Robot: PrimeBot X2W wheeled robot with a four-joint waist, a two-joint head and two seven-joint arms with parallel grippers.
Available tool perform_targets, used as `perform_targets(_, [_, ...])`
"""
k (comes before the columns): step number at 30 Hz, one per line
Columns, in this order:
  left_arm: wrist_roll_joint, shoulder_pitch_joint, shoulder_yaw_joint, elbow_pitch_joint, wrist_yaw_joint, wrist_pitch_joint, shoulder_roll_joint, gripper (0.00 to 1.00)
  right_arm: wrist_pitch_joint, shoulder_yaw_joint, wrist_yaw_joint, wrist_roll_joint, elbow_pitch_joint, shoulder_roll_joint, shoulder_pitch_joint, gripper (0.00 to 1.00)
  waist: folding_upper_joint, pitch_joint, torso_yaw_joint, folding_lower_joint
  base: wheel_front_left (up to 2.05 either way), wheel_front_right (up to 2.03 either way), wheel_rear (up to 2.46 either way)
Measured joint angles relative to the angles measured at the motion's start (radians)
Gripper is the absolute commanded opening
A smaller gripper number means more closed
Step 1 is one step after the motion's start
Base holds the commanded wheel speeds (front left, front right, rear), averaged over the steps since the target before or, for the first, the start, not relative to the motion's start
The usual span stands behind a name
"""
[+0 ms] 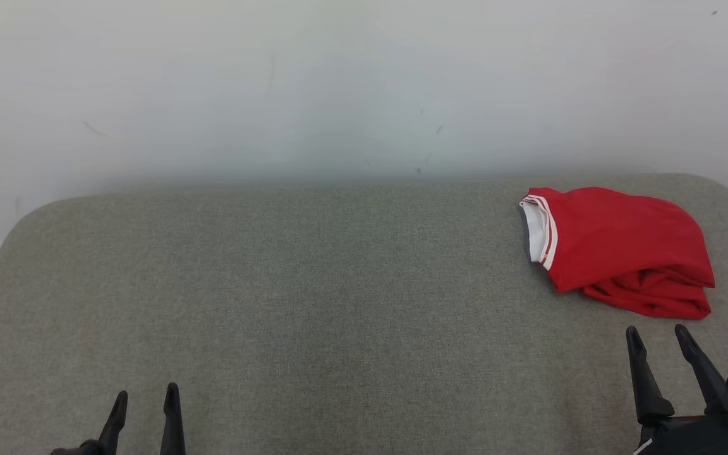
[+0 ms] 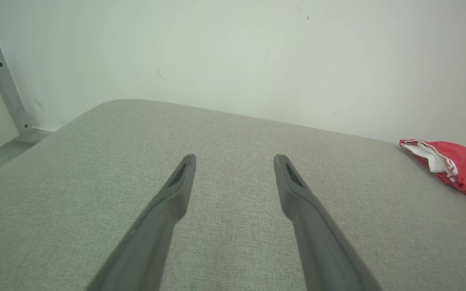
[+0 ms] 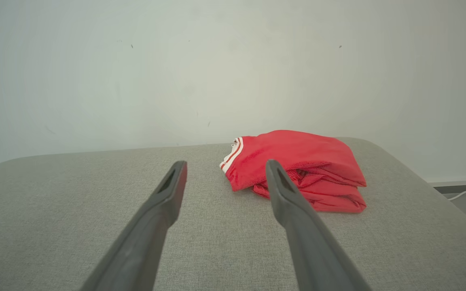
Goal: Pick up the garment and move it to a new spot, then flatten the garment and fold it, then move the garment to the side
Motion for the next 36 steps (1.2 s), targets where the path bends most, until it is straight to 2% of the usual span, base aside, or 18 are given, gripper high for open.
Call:
perform_targets(14, [0.006, 0.001, 0.003, -0.01, 0.0, 0.011, -0.003, 1.0, 0.025, -0.011, 0.0, -0.013, -0.02, 0.009, 0.016, 1.0, 0.0, 0.0, 0.001, 0.0, 0.0, 0.0, 0.0])
perform_targets(15, [0.007, 0.001, 0.003, -0.007, 0.0, 0.011, -0.004, 0.0, 0.025, -0.01, 0.0, -0.017, -0.018, 0.01, 0.017, 0.0, 0.0, 0.0, 0.001, 0.0, 0.0, 0.0, 0.0])
perform_targets(21, [0.005, 0.006, -0.003, 0.054, -0.002, 0.012, -0.024, 0.0, 0.029, 0.015, 0.001, -0.016, 0.041, 0.058, 0.046, 0.0, 0.0, 0.0, 0.001, 0.0, 0.0, 0.0, 0.0])
perform_targets(25, [-0.016, 0.006, 0.005, 0.063, -0.004, 0.021, -0.026, 0.0, 0.038, 0.002, 0.008, 0.013, 0.043, 0.064, 0.045, 0.0, 0.0, 0.003, 0.001, 0.0, 0.0, 0.0, 0.0])
perform_targets(36, [-0.182, -0.002, 0.037, 0.082, -0.035, 0.048, -0.038, 0.0, 0.071, -0.029, 0.03, 0.138, 0.069, 0.093, 0.033, 0.0, 0.0, 0.01, -0.001, 0.0, 0.0, 0.0, 0.0])
